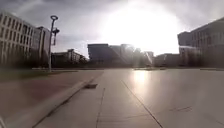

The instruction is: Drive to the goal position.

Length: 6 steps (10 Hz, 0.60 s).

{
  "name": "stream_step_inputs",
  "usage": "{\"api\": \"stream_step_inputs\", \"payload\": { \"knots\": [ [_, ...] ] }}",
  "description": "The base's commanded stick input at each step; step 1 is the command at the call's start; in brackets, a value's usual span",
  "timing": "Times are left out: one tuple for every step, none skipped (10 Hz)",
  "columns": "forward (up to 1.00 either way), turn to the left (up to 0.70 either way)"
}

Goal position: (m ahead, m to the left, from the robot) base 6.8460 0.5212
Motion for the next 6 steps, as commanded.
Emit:
{"api": "stream_step_inputs", "payload": {
  "knots": [
    [0.7, 0.0],
    [0.7, 0.0],
    [0.7, 0.0],
    [0.7, 0.0],
    [0.7, 0.0],
    [0.7, 0.0]
  ]
}}
